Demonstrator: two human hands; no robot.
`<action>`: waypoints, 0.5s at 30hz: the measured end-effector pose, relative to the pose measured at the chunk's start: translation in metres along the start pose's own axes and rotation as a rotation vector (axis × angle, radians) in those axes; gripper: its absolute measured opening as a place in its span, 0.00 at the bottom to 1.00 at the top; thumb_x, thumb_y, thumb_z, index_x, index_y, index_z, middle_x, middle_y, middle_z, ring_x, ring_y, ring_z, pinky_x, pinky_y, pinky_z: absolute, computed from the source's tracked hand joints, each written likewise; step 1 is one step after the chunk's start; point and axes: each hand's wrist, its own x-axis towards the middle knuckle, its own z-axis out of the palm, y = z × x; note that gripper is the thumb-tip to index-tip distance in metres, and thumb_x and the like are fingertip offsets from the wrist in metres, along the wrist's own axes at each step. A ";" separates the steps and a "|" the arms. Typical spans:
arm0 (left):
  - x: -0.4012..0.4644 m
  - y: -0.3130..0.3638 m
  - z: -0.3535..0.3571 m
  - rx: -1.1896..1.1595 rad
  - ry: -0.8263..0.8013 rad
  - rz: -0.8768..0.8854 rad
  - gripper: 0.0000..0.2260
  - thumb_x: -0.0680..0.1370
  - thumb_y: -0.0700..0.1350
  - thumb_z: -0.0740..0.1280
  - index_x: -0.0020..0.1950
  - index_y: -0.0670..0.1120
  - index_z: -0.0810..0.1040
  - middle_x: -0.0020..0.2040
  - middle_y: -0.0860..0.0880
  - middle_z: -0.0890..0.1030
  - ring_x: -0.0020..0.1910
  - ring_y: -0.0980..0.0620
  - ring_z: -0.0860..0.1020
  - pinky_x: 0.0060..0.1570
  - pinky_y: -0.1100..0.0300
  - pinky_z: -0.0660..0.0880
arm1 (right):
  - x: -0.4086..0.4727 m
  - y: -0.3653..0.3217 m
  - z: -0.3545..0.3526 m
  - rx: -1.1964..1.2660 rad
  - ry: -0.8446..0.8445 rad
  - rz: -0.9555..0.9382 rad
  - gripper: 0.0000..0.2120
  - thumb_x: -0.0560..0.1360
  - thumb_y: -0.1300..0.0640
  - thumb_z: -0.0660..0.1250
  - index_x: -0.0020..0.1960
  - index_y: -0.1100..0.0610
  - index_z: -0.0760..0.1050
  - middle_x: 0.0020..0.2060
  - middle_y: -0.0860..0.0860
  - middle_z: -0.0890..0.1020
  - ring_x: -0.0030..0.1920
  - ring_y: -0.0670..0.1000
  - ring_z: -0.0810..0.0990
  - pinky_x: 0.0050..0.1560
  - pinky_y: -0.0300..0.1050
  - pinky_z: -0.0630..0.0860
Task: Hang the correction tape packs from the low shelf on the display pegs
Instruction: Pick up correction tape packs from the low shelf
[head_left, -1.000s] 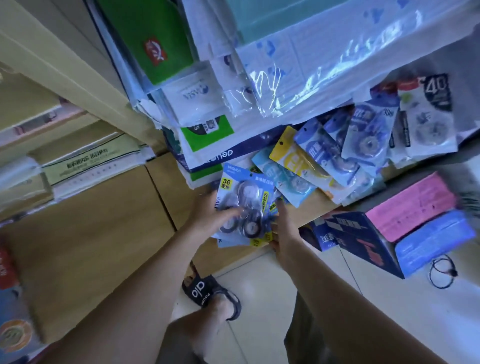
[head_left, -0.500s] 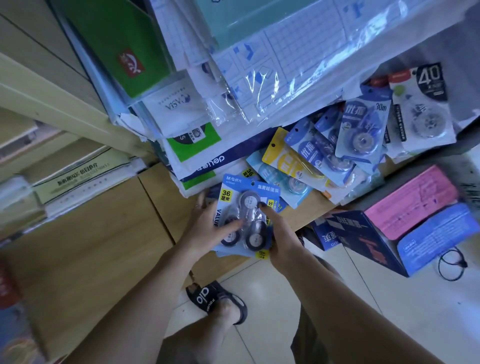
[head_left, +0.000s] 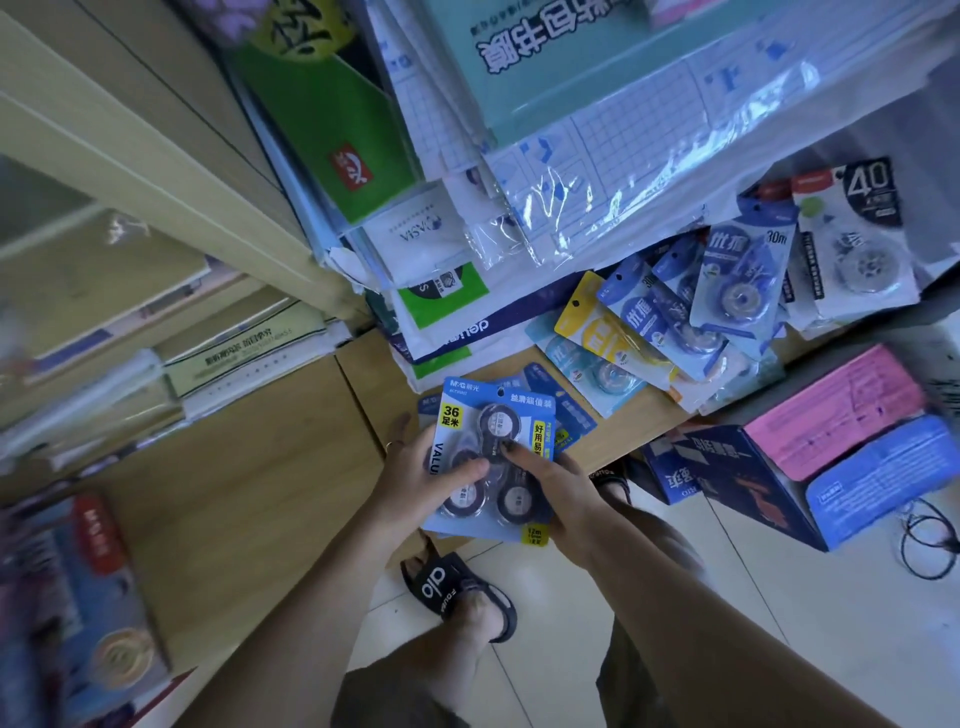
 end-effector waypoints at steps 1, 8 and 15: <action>-0.006 0.003 -0.004 -0.059 -0.023 -0.033 0.17 0.75 0.49 0.79 0.62 0.55 0.82 0.58 0.56 0.86 0.63 0.57 0.82 0.61 0.54 0.79 | -0.006 -0.001 0.003 0.001 -0.027 -0.011 0.22 0.71 0.56 0.80 0.63 0.57 0.80 0.53 0.58 0.88 0.54 0.62 0.88 0.60 0.65 0.82; -0.040 0.032 -0.024 -0.198 0.015 -0.146 0.14 0.79 0.40 0.75 0.64 0.50 0.82 0.55 0.52 0.89 0.55 0.52 0.87 0.49 0.62 0.82 | -0.041 -0.016 0.034 -0.001 -0.103 -0.013 0.18 0.76 0.59 0.74 0.65 0.59 0.78 0.56 0.62 0.87 0.56 0.65 0.86 0.56 0.62 0.84; -0.006 0.006 -0.031 -0.159 0.121 -0.190 0.23 0.78 0.37 0.76 0.65 0.48 0.68 0.56 0.51 0.80 0.51 0.55 0.81 0.40 0.69 0.78 | 0.001 -0.014 0.043 -0.131 0.019 -0.027 0.28 0.71 0.59 0.79 0.67 0.59 0.71 0.56 0.64 0.84 0.56 0.65 0.86 0.56 0.68 0.82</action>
